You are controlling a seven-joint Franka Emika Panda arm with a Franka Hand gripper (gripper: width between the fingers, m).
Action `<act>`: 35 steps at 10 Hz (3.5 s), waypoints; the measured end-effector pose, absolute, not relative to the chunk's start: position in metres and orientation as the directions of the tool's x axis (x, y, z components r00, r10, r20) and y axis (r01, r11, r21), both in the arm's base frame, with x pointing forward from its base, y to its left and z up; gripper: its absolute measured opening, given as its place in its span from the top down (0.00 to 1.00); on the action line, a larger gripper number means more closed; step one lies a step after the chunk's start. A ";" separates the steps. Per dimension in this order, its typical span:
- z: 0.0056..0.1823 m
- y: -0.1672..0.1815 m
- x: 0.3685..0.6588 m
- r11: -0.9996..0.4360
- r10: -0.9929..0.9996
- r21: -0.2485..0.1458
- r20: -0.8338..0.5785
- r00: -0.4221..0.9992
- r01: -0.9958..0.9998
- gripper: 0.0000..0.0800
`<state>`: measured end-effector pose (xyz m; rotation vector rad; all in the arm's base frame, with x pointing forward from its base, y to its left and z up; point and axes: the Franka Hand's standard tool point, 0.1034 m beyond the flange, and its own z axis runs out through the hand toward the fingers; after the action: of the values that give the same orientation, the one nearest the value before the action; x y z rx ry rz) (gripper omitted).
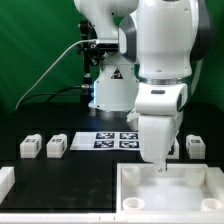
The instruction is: Assemble one leg
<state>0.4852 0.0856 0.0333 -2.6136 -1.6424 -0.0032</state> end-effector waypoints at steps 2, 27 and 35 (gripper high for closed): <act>0.045 0.112 0.483 -0.740 0.669 -0.058 0.030 0.742 0.670 0.19; 0.025 0.173 0.397 -0.999 0.035 -0.034 -0.816 0.577 0.013 0.19; 0.009 0.165 0.391 -0.999 0.032 -0.036 -0.805 0.593 0.005 0.62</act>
Offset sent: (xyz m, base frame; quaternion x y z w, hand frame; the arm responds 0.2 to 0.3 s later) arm -0.0130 0.0510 0.0042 -0.0276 0.0105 0.3154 0.9485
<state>0.3912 0.1654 0.0091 -2.7768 -0.0329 1.4038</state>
